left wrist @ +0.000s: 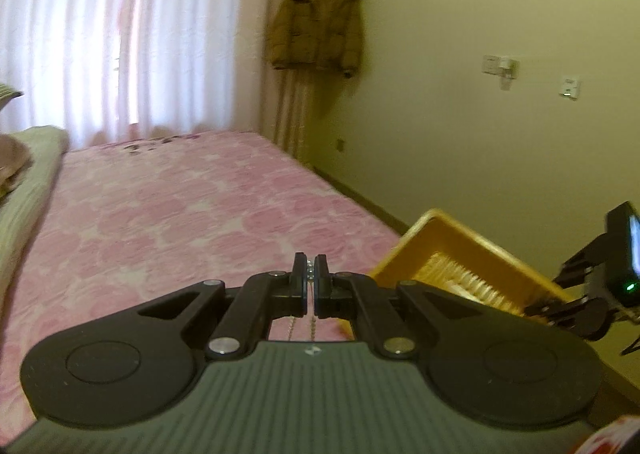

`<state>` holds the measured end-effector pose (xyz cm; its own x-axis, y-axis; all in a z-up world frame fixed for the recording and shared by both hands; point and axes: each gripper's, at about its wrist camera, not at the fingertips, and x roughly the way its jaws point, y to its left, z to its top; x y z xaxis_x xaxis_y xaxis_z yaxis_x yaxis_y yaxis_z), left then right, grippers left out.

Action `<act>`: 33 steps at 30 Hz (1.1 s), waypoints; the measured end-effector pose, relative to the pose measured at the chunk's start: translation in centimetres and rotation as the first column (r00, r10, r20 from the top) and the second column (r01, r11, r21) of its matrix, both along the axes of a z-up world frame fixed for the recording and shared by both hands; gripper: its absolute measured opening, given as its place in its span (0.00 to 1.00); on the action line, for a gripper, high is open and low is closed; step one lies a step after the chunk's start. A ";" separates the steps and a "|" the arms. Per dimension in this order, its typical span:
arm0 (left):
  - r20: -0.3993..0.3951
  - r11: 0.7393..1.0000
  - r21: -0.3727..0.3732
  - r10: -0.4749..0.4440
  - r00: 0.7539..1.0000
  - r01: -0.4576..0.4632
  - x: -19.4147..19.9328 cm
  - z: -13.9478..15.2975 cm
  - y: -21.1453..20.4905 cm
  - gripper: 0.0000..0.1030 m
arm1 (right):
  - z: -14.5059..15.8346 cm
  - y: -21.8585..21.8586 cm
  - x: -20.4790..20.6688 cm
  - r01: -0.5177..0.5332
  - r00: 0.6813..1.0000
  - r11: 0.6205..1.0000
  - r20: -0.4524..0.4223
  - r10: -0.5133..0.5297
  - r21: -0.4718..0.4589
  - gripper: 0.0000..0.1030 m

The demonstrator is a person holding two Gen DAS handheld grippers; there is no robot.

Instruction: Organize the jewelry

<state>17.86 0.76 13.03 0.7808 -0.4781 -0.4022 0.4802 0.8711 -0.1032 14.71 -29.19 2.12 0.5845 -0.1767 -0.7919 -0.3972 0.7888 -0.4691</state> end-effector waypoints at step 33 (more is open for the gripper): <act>-0.157 0.949 0.005 -0.311 0.937 0.316 2.3 -3.6 -18.2 0.02 | 0.1 -0.6 -0.2 0.002 1.000 1.000 0.002 -0.002 0.024 0.08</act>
